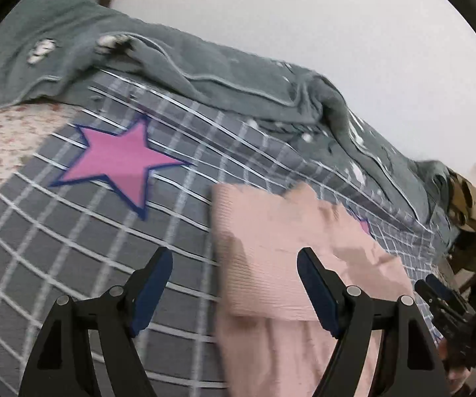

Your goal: Fold small clothes

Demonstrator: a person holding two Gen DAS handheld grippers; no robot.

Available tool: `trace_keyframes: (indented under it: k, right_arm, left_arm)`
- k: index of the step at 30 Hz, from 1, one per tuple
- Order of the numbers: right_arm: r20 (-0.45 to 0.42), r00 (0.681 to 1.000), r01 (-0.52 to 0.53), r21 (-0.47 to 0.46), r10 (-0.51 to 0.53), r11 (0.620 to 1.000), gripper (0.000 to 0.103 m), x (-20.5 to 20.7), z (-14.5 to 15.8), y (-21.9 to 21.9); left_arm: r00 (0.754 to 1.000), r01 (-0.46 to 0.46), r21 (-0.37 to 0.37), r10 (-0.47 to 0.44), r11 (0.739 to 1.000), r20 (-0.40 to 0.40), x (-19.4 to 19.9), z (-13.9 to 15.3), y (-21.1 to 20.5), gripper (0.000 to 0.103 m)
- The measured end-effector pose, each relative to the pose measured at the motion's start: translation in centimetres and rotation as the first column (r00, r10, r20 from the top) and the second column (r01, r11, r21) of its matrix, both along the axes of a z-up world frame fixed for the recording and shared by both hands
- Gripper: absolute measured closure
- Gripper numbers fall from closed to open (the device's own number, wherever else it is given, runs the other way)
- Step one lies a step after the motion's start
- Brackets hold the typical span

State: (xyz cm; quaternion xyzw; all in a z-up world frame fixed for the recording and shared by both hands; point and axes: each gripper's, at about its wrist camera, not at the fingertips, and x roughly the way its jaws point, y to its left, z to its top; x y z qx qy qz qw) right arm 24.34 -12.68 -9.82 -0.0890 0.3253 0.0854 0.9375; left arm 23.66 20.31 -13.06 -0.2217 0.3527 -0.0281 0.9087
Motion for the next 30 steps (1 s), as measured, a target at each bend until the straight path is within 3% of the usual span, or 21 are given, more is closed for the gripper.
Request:
trace_keyframes:
  k: [3,7,10,16,20,21,24,28,30]
  right_arm:
    - [-0.053,0.994,0.096,-0.014,-0.097,0.995,0.049,0.6,-1.5,-4.8]
    - [-0.15,0.982,0.132,0.083,-0.119,0.988,0.049,1.1,-3.3,-9.2]
    - [-0.157,0.983,0.111,0.109,-0.093,0.988,0.049,0.2,-3.9,-10.1]
    - [-0.176,0.982,0.075,0.028,-0.069,0.997,0.049,0.0,-5.4,-9.0]
    - [-0.169,0.983,0.073,0.041,-0.065,0.997,0.049,1.2,-5.3,-8.3]
    - [-0.16,0.985,0.073,0.039,-0.066,0.997,0.051,1.6,-5.2,-8.1]
    - [-0.158,0.982,0.11,0.027,-0.104,0.994,0.086,2.6,-5.4,-8.0]
    - [-0.209,0.967,0.177,0.142,-0.145,0.974,0.085,2.7,-5.8,-11.2]
    - [-0.259,0.956,0.178,0.153,-0.135,0.972,0.082,2.7,-6.7,-11.8]
  left_arm:
    - [0.999,-0.016,0.036,0.017,0.999,-0.032,1.0,-0.7,-1.1,0.027]
    - [0.996,-0.07,0.02,0.071,0.997,-0.048,1.5,-1.2,-0.6,0.027]
    - [0.994,-0.099,0.008,0.1,0.995,-0.047,1.8,-1.4,-0.2,0.027]
    - [0.991,-0.128,-0.005,0.128,0.992,-0.035,2.6,-1.3,0.2,0.027]
    - [0.993,-0.109,0.029,0.11,0.994,-0.036,3.0,-1.3,-0.6,0.027]
    - [0.994,-0.106,0.045,0.107,0.993,-0.031,3.0,-1.3,-0.8,0.027]
    - [0.995,-0.097,0.101,0.099,0.99,-0.018,3.0,-1.1,-1.3,0.027]
    - [0.995,-0.094,0.094,0.096,0.991,-0.021,3.2,-1.1,-0.9,0.027]
    - [0.996,-0.087,0.082,0.089,0.993,-0.026,3.3,-1.2,-0.6,0.027]
